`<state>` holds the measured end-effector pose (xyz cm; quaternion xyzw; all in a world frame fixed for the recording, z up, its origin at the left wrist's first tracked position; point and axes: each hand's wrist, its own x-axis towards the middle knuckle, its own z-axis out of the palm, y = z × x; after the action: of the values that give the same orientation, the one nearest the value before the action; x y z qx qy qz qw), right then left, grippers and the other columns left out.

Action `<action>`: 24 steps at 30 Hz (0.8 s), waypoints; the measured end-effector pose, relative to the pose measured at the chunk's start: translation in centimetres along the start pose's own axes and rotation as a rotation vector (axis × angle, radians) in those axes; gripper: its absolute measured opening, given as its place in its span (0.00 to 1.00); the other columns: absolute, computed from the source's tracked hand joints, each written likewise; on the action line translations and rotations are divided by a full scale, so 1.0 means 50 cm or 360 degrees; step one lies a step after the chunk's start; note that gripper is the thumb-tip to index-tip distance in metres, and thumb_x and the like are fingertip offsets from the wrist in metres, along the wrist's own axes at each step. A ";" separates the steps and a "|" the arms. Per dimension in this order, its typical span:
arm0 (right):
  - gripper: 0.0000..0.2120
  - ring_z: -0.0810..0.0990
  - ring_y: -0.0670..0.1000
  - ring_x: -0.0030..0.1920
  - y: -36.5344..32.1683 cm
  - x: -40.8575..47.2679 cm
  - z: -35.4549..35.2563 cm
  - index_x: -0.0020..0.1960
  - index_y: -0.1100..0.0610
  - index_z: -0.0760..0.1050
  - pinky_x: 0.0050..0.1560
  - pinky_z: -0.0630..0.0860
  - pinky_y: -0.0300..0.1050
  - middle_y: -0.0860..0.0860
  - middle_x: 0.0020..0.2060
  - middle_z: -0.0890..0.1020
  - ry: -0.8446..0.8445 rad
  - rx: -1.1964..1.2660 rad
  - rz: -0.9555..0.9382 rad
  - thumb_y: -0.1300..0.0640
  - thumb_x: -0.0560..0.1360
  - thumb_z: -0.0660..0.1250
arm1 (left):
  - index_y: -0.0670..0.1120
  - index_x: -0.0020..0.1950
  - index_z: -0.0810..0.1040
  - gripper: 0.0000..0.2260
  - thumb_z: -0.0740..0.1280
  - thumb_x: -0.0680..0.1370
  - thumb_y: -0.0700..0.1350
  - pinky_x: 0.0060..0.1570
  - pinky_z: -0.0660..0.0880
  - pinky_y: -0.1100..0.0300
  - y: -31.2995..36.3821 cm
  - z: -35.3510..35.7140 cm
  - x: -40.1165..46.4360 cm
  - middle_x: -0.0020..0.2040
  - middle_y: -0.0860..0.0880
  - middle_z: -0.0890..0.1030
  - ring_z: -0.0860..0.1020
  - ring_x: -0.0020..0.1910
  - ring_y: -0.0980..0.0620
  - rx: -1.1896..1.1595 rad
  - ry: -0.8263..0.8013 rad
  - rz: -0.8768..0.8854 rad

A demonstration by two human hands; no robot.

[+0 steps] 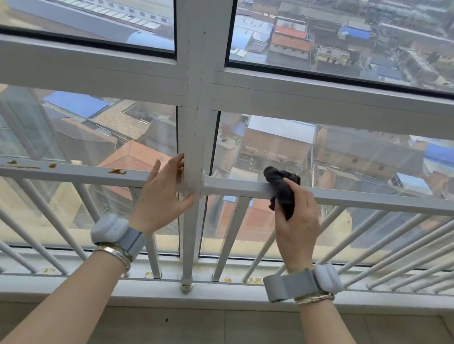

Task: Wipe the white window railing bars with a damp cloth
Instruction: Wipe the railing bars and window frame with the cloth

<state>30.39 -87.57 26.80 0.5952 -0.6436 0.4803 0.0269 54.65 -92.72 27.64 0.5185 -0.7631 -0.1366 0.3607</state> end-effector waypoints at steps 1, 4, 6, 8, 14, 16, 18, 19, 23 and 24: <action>0.18 0.72 0.45 0.49 -0.017 -0.003 -0.007 0.60 0.57 0.73 0.50 0.65 0.27 0.50 0.50 0.77 -0.0006 0.0224 0.0086 0.65 0.72 0.68 | 0.46 0.70 0.62 0.31 0.71 0.70 0.45 0.68 0.61 0.43 -0.002 -0.006 -0.002 0.58 0.50 0.76 0.71 0.58 0.51 -0.0020 -0.0015 0.0005; 0.14 0.75 0.42 0.45 -0.061 -0.021 -0.019 0.57 0.51 0.71 0.46 0.69 0.27 0.48 0.46 0.78 -0.0143 0.0783 0.0400 0.63 0.74 0.67 | 0.45 0.69 0.66 0.28 0.71 0.71 0.43 0.62 0.68 0.51 -0.011 -0.034 -0.009 0.60 0.49 0.75 0.68 0.61 0.50 -0.0026 0.0080 0.0000; 0.13 0.76 0.38 0.43 -0.084 -0.037 -0.012 0.54 0.49 0.71 0.44 0.72 0.30 0.48 0.44 0.78 -0.0285 0.0963 0.0520 0.63 0.75 0.68 | 0.43 0.68 0.68 0.26 0.71 0.71 0.40 0.62 0.65 0.57 -0.018 -0.062 -0.024 0.61 0.47 0.75 0.68 0.62 0.49 -0.0038 0.0195 -0.0078; 0.12 0.76 0.39 0.42 -0.105 -0.050 0.004 0.52 0.48 0.71 0.44 0.73 0.33 0.47 0.42 0.78 -0.0372 0.0987 0.0503 0.60 0.74 0.68 | 0.42 0.66 0.70 0.24 0.70 0.71 0.38 0.62 0.63 0.60 -0.029 -0.089 -0.043 0.60 0.46 0.75 0.70 0.62 0.48 -0.0023 0.0264 -0.0138; 0.14 0.79 0.48 0.46 -0.191 -0.088 0.067 0.56 0.48 0.71 0.47 0.76 0.41 0.49 0.45 0.80 -0.0292 0.0924 0.0178 0.52 0.71 0.68 | 0.43 0.62 0.74 0.20 0.70 0.71 0.36 0.61 0.65 0.57 -0.115 -0.158 -0.065 0.57 0.44 0.76 0.72 0.59 0.45 0.0084 0.0247 -0.0146; 0.15 0.78 0.46 0.47 -0.223 -0.094 0.080 0.58 0.52 0.73 0.48 0.74 0.37 0.48 0.47 0.79 -0.0143 0.0791 -0.0063 0.54 0.71 0.67 | 0.45 0.62 0.75 0.19 0.70 0.71 0.38 0.60 0.64 0.60 -0.136 -0.173 -0.056 0.58 0.46 0.76 0.71 0.59 0.47 0.0141 0.0198 -0.0117; 0.16 0.78 0.46 0.49 -0.264 -0.102 0.112 0.59 0.55 0.73 0.50 0.73 0.35 0.48 0.50 0.78 0.0068 0.0536 -0.0310 0.57 0.72 0.68 | 0.45 0.61 0.75 0.18 0.70 0.71 0.38 0.59 0.63 0.63 -0.169 -0.197 -0.048 0.58 0.47 0.77 0.71 0.59 0.48 0.0165 0.0120 -0.0060; 0.16 0.78 0.48 0.50 -0.285 -0.102 0.129 0.59 0.55 0.73 0.51 0.74 0.37 0.49 0.53 0.77 0.0178 0.0393 -0.0459 0.58 0.72 0.68 | 0.45 0.61 0.76 0.18 0.70 0.71 0.38 0.59 0.63 0.62 -0.186 -0.210 -0.042 0.58 0.46 0.77 0.71 0.58 0.48 0.0160 0.0070 -0.0008; 0.12 0.76 0.55 0.53 -0.353 -0.081 0.162 0.59 0.54 0.73 0.54 0.74 0.48 0.53 0.56 0.74 0.0499 0.0142 -0.0664 0.57 0.76 0.65 | 0.45 0.60 0.76 0.16 0.69 0.72 0.41 0.56 0.66 0.60 -0.225 -0.249 -0.011 0.56 0.46 0.78 0.73 0.56 0.47 0.0083 -0.0096 0.0175; 0.12 0.75 0.56 0.53 -0.374 -0.074 0.165 0.59 0.54 0.73 0.54 0.74 0.50 0.53 0.56 0.73 0.0576 0.0137 -0.0619 0.57 0.76 0.65 | 0.46 0.61 0.76 0.16 0.69 0.73 0.42 0.54 0.66 0.61 -0.230 -0.259 -0.003 0.56 0.47 0.78 0.74 0.56 0.48 0.0041 -0.0122 0.0205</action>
<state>50.69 -86.99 31.09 0.6128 -0.4809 0.5916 0.2079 71.62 -95.31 29.98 0.4674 -0.8098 -0.1232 0.3326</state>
